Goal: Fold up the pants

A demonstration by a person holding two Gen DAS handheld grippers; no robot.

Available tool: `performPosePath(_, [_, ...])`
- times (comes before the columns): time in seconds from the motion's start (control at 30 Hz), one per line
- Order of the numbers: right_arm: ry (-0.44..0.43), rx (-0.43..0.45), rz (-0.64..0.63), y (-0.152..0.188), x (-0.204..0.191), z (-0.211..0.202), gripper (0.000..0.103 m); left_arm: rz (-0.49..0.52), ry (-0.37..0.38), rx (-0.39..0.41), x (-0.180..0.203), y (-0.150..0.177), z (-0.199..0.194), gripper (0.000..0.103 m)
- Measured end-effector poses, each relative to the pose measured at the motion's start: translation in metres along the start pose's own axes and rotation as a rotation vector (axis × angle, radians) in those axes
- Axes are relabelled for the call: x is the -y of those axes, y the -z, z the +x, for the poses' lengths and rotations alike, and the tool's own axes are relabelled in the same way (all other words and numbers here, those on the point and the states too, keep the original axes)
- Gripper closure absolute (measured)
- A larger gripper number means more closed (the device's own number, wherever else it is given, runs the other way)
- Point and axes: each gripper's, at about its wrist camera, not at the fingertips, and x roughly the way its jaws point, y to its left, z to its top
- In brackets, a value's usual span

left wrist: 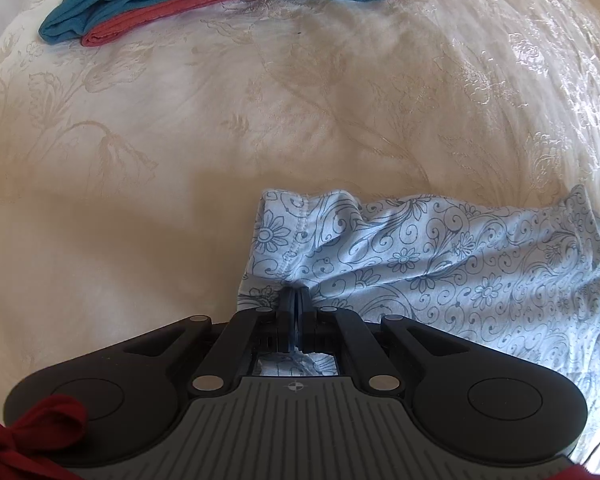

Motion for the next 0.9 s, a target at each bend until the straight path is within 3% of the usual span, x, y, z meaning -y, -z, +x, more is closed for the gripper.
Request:
performPosePath(0.1, [-0.074, -0.063, -0.024, -0.007, 0.005, 0.018, 0.045, -0.009, 0.003, -0.002, -0.001, -0.001, 0.000, 0.100])
performPosePath(0.17, [-0.112, -0.037, -0.052, -0.006, 0.002, 0.012, 0.091, -0.015, 0.005, -0.003, -0.003, -0.001, 0.000, 0.100])
performPosePath(0.27, [-0.111, 0.032, -0.165, 0.001, -0.024, -0.016, 0.090, -0.017, 0.000, 0.000, -0.003, 0.000, 0.000, 0.100])
performPosePath(0.47, [-0.120, 0.006, -0.316, 0.036, -0.069, -0.030, 0.090, -0.011, -0.020, 0.001, 0.001, 0.001, 0.000, 0.100])
performPosePath(0.6, [-0.128, -0.051, -0.292, 0.043, -0.070, -0.019, 0.082, -0.008, -0.020, -0.004, 0.003, 0.000, 0.000, 0.100])
performPosePath(0.67, [-0.136, -0.083, -0.299, 0.040, -0.068, -0.017, 0.061, -0.011, -0.017, -0.006, 0.002, -0.001, -0.001, 0.100])
performPosePath(0.7, [-0.150, -0.086, -0.297, 0.038, -0.065, -0.018, 0.057, -0.013, -0.015, -0.007, 0.002, -0.002, -0.002, 0.100])
performPosePath(0.9, [-0.095, 0.044, -0.184, 0.022, -0.023, -0.046, 0.056, -0.020, -0.016, -0.003, 0.000, -0.002, -0.001, 0.100])
